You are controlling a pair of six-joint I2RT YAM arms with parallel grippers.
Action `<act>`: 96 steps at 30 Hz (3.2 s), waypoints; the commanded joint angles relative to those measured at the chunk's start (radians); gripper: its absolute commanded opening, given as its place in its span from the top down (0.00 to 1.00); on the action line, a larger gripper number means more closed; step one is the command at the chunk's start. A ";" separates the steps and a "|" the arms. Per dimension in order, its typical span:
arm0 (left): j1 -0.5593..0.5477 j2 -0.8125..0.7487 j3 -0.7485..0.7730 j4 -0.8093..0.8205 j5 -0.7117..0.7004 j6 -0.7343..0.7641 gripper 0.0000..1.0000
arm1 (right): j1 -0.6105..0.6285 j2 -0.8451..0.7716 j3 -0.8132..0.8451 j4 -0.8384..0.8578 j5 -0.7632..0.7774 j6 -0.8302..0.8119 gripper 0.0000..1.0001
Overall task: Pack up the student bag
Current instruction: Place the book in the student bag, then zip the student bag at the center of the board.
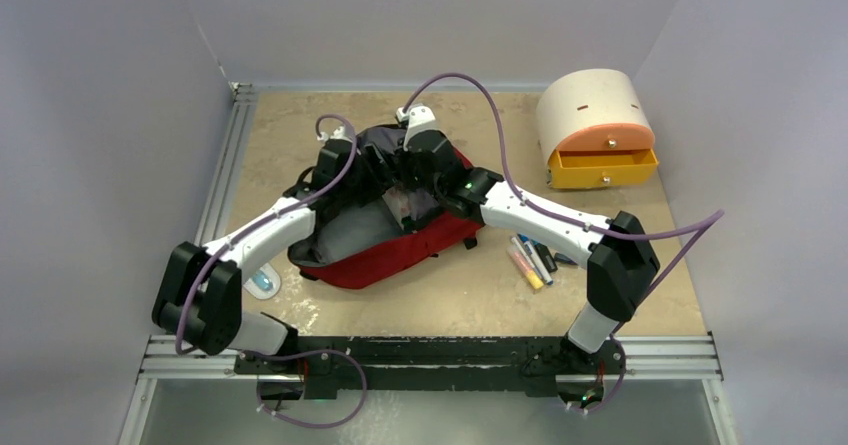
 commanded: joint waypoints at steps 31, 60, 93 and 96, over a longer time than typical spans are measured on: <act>0.062 -0.406 0.152 -0.935 -0.325 0.214 0.36 | -0.101 0.019 0.051 -0.030 0.120 -0.124 1.00; 0.276 -0.331 0.117 -0.725 -0.130 0.287 0.34 | -0.073 -0.027 0.012 -0.055 -0.671 -0.289 0.78; 0.305 -0.417 0.081 -0.744 -0.095 0.298 0.35 | -0.290 0.223 0.128 -0.052 -0.311 -0.054 0.59; 0.306 -0.420 0.099 -0.752 -0.099 0.308 0.35 | -0.288 0.231 0.122 -0.035 -0.395 -0.125 0.65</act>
